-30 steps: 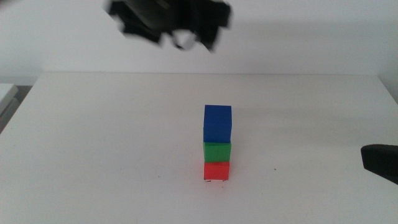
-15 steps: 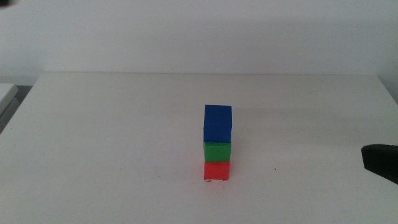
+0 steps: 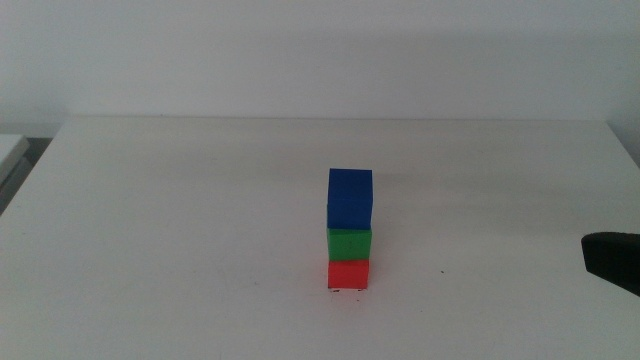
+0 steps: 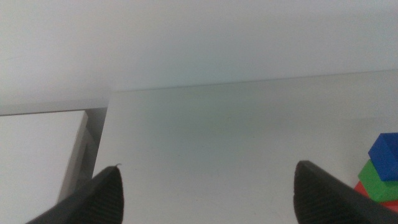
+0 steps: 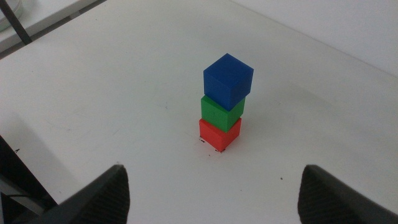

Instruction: Stack red cubes first, then green, then blue cubes in a specific spot.

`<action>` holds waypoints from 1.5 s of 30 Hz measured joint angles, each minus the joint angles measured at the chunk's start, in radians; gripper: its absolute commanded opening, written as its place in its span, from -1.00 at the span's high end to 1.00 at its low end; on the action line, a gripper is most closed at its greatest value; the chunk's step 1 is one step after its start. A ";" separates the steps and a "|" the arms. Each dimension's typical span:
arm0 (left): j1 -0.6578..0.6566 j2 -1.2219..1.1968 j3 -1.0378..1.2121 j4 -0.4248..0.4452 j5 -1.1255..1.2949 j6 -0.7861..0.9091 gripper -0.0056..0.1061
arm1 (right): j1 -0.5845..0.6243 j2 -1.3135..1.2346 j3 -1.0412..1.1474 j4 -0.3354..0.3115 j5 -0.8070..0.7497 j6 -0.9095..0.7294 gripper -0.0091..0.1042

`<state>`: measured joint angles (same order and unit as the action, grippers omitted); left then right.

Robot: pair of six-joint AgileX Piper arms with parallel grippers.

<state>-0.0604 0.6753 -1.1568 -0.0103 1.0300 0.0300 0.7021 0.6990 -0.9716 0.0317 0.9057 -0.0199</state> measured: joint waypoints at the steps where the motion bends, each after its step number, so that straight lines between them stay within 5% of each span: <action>1: 0.000 0.000 0.000 0.000 -0.002 0.000 -0.78 | 0.000 0.000 0.000 0.000 0.000 0.000 -0.60; 8: 0.000 -0.003 0.010 0.010 -0.012 0.000 -0.78 | 0.000 -0.004 0.023 0.000 -0.035 0.000 -0.60; 17: 0.000 -0.203 0.337 -0.081 -0.349 0.000 -0.78 | -0.047 -0.080 0.407 0.001 -0.605 0.000 -0.60; 21: 0.000 -0.326 0.548 -0.083 -0.504 0.000 -0.78 | -0.146 -0.146 0.574 0.001 -0.742 0.000 -0.60; 34: 0.000 -0.670 1.030 -0.090 -0.704 0.000 -0.78 | -0.596 -0.605 0.890 0.000 -0.786 0.000 -0.60; 45: 0.000 -0.671 1.155 -0.090 -0.835 0.000 -0.78 | -0.652 -0.694 0.968 0.000 -0.772 0.000 -0.60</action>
<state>-0.0604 0.0039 -0.0019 -0.1000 0.1954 0.0300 0.0498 0.0046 -0.0037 0.0320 0.1335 -0.0199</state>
